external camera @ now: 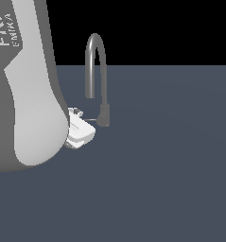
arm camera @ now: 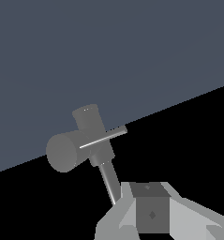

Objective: Turn on the faucet by rotating a designated handle.

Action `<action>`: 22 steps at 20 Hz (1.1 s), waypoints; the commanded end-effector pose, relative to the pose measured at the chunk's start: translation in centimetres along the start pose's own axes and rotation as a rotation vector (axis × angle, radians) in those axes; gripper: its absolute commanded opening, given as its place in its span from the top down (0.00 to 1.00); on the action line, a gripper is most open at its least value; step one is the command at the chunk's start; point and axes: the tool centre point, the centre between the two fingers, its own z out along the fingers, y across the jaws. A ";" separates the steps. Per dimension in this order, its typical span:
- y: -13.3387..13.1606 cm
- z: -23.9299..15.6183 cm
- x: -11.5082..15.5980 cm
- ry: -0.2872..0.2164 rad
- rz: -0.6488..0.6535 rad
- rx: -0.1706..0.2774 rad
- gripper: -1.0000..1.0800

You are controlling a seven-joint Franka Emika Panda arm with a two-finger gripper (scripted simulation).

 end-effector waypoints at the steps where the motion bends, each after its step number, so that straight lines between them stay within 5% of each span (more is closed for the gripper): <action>1: -0.4 0.4 0.9 -0.002 -0.040 -0.041 1.00; 14: -2.8 2.7 4.7 -0.012 -0.246 -0.237 1.00; 22: -3.9 4.0 6.1 -0.018 -0.335 -0.319 1.00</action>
